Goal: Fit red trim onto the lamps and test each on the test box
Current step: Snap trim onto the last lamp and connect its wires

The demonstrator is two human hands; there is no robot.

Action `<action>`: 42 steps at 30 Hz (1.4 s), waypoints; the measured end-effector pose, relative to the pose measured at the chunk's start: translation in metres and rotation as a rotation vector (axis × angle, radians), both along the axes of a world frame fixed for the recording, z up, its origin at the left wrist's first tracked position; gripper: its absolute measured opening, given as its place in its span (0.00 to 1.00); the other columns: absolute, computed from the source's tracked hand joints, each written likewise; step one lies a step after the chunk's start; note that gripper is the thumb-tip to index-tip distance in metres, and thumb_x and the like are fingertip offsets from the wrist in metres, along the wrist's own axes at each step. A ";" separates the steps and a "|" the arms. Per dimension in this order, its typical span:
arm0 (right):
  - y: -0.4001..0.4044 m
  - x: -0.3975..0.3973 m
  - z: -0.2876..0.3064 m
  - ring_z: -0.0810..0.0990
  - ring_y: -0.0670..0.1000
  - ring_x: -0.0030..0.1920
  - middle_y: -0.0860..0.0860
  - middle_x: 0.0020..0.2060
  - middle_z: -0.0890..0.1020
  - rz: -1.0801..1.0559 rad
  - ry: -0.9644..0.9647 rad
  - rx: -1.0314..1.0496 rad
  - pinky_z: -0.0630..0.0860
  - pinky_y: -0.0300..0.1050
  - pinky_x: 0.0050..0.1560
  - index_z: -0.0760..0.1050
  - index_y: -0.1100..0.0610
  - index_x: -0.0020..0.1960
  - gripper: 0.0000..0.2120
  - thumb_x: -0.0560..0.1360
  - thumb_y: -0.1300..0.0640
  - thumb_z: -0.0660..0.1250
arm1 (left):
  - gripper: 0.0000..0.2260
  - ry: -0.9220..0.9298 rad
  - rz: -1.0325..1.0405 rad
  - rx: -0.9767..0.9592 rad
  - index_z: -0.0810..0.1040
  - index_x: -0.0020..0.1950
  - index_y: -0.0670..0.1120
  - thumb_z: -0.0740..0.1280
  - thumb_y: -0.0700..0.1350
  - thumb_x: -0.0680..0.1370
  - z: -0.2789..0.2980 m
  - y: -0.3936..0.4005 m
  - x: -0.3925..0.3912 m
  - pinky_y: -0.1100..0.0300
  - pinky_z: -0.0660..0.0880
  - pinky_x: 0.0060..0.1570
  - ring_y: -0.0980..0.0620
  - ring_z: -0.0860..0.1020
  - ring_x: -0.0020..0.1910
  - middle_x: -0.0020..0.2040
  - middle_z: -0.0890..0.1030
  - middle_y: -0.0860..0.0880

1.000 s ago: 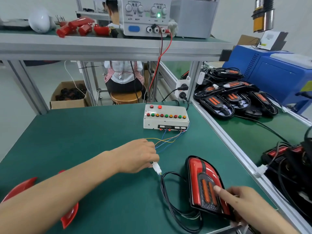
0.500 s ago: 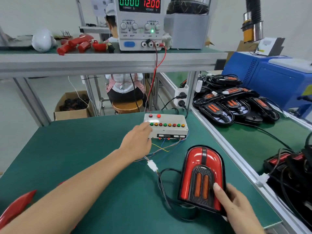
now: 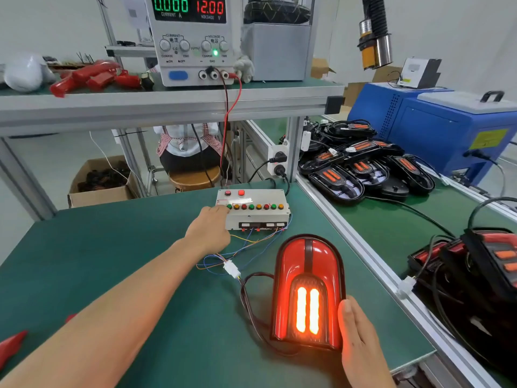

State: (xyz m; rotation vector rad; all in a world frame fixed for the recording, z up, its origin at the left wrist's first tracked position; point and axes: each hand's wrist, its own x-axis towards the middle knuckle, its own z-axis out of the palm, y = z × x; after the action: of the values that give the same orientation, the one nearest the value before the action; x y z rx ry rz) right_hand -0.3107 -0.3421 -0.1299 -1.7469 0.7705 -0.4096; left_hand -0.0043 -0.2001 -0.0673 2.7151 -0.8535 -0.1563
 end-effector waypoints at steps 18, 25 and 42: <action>-0.001 0.001 -0.002 0.79 0.41 0.43 0.44 0.39 0.80 0.009 -0.114 -0.050 0.75 0.43 0.48 0.75 0.48 0.46 0.22 0.79 0.35 0.50 | 0.28 -0.018 -0.043 0.009 0.65 0.78 0.44 0.62 0.34 0.78 0.001 0.006 0.006 0.48 0.68 0.71 0.44 0.66 0.73 0.76 0.69 0.46; -0.001 0.001 -0.003 0.79 0.40 0.39 0.43 0.38 0.80 0.033 -0.125 -0.069 0.75 0.30 0.40 0.73 0.54 0.46 0.25 0.78 0.35 0.49 | 0.28 -0.048 -0.080 0.095 0.64 0.79 0.44 0.62 0.34 0.78 0.008 0.004 0.009 0.48 0.66 0.74 0.44 0.65 0.75 0.77 0.67 0.45; -0.001 0.000 0.000 0.69 0.42 0.32 0.51 0.32 0.75 0.042 -0.126 -0.112 0.68 0.37 0.37 0.70 0.56 0.41 0.25 0.80 0.37 0.49 | 0.32 -0.012 0.006 0.189 0.61 0.82 0.56 0.61 0.37 0.79 0.009 -0.026 0.012 0.41 0.69 0.69 0.38 0.60 0.72 0.73 0.58 0.41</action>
State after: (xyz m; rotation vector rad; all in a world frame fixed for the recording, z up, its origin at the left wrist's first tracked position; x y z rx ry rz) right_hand -0.3104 -0.3426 -0.1296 -1.8195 0.6302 -0.5372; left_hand 0.0073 -0.2259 -0.0584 2.8960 -0.8745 -0.2311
